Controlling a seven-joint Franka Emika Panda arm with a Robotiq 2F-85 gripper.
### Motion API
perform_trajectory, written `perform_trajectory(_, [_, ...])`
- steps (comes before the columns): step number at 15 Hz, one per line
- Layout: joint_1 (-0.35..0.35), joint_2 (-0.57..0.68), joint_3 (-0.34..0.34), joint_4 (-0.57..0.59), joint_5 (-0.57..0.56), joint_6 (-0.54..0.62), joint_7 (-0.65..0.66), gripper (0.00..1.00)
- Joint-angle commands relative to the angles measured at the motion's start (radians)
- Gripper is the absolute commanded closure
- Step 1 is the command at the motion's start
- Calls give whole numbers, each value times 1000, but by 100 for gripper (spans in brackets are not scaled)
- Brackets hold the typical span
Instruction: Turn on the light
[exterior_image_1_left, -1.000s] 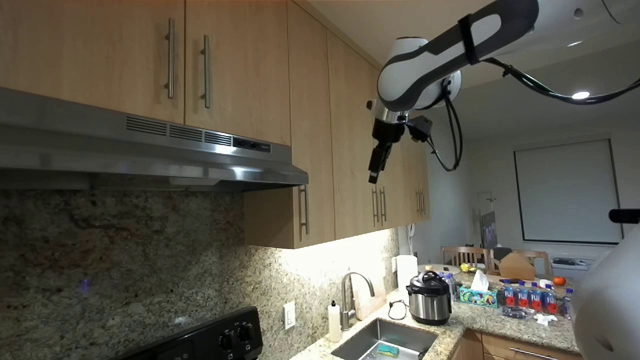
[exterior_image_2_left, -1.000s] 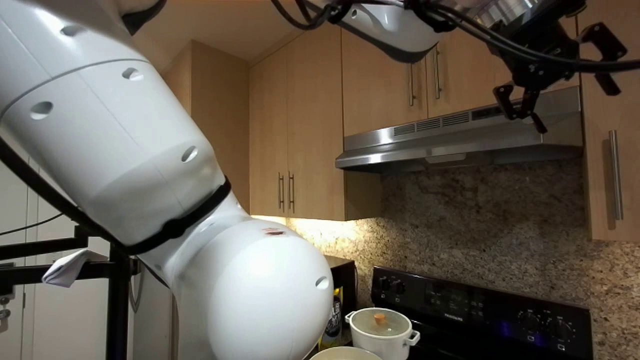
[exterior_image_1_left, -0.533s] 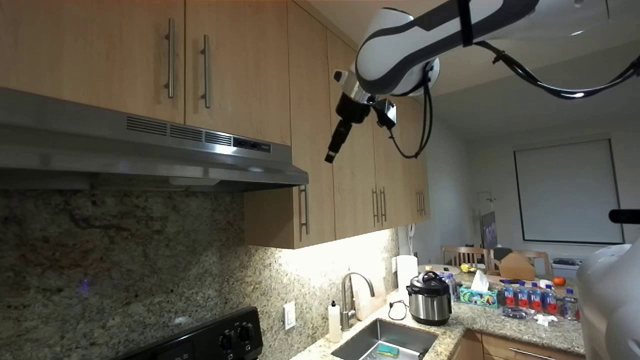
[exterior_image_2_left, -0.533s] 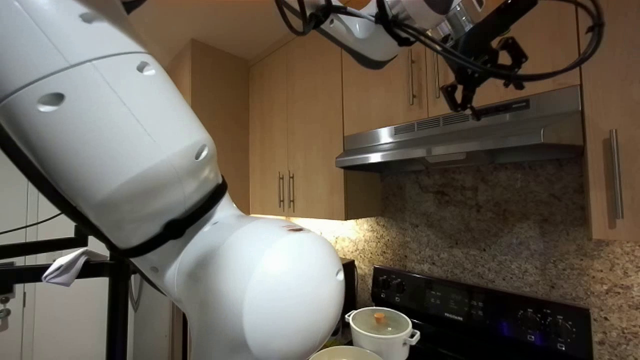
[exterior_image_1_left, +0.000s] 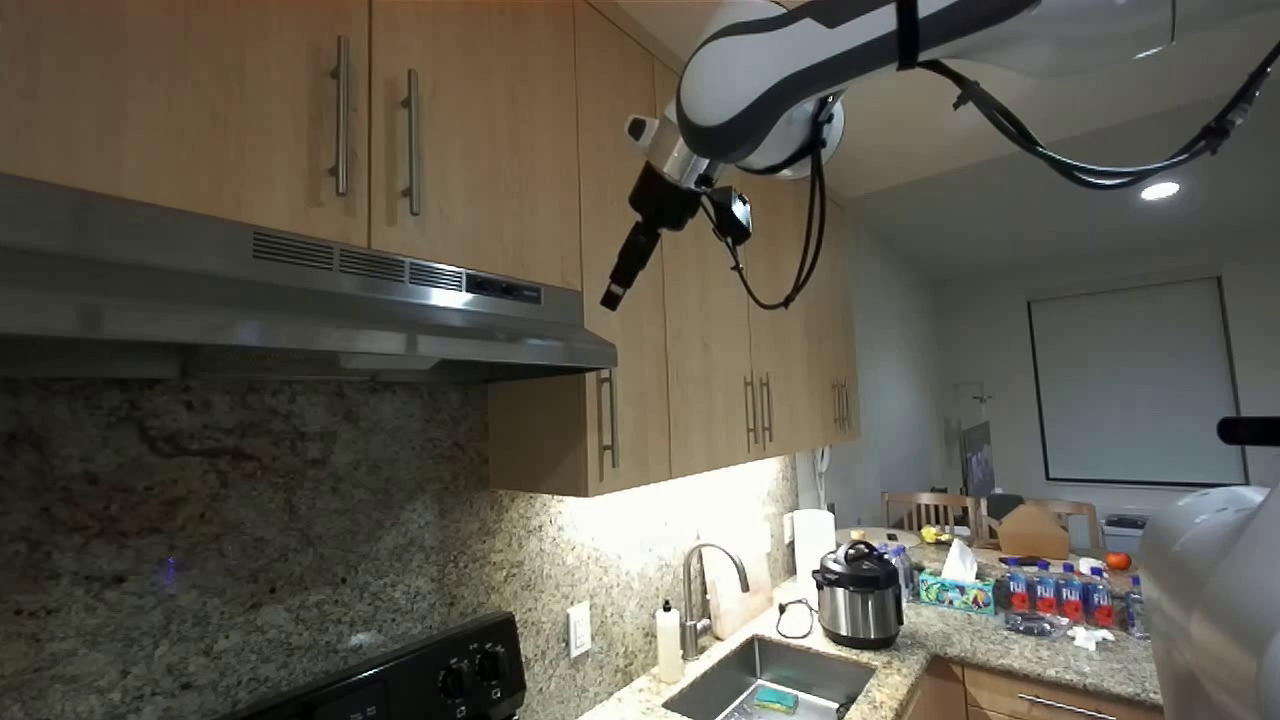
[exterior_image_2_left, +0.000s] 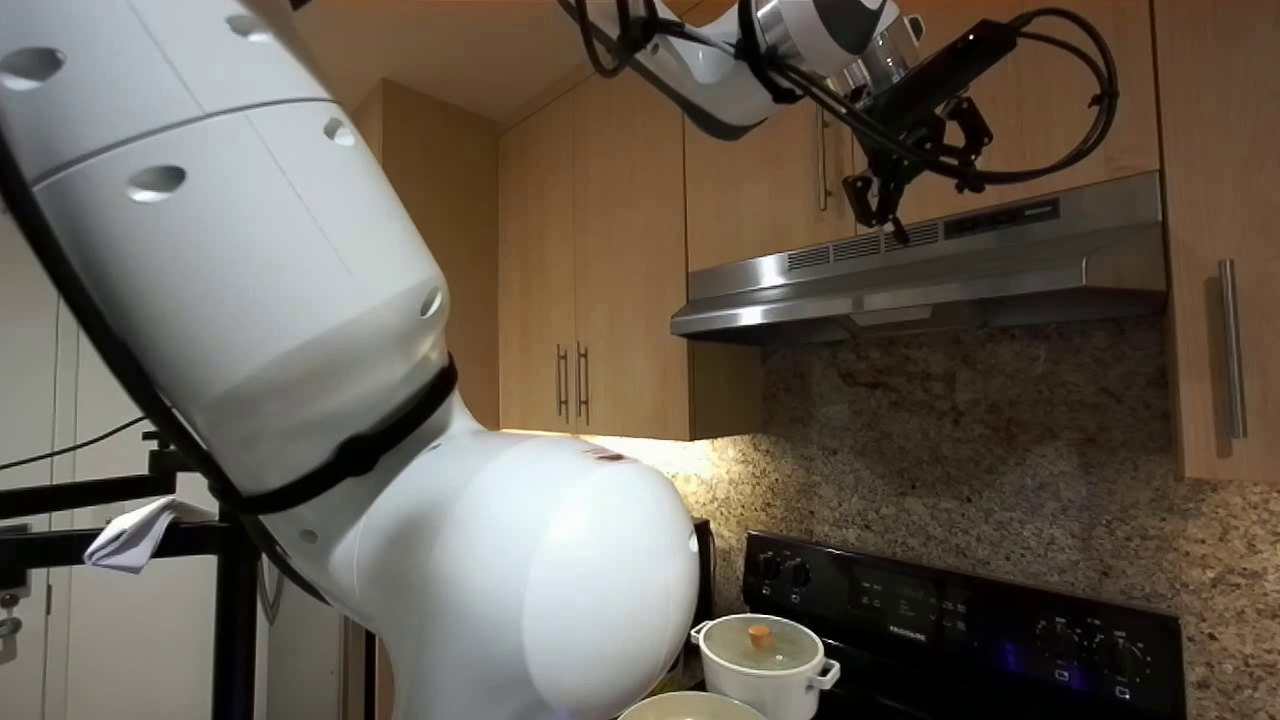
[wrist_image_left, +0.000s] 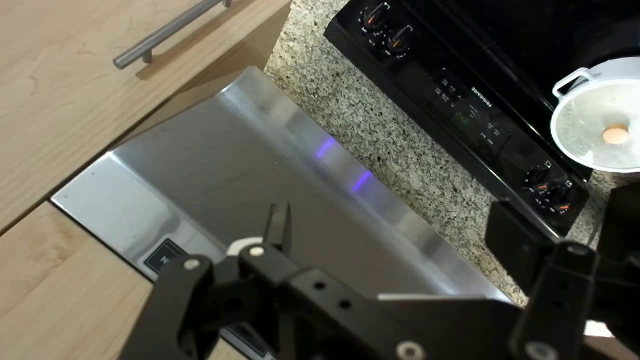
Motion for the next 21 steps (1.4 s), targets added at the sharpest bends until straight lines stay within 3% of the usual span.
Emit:
perform_trajectory(1, [-30, 4, 22, 1, 26, 2, -18, 0])
perform_trajectory(5, [-83, 28, 52, 26, 17, 20, 95, 0])
perform_trajectory(8, [-58, 81, 33, 107, 75, -18, 115, 0])
perform_trajectory(14, [54, 232, -71, 311, 331, -83, -102, 0])
perform_trajectory(17, [51, 307, -97, 411, 460, -167, -242, 0])
perform_trajectory(21, [-2, 409, -75, 533, 571, -264, -352, 0])
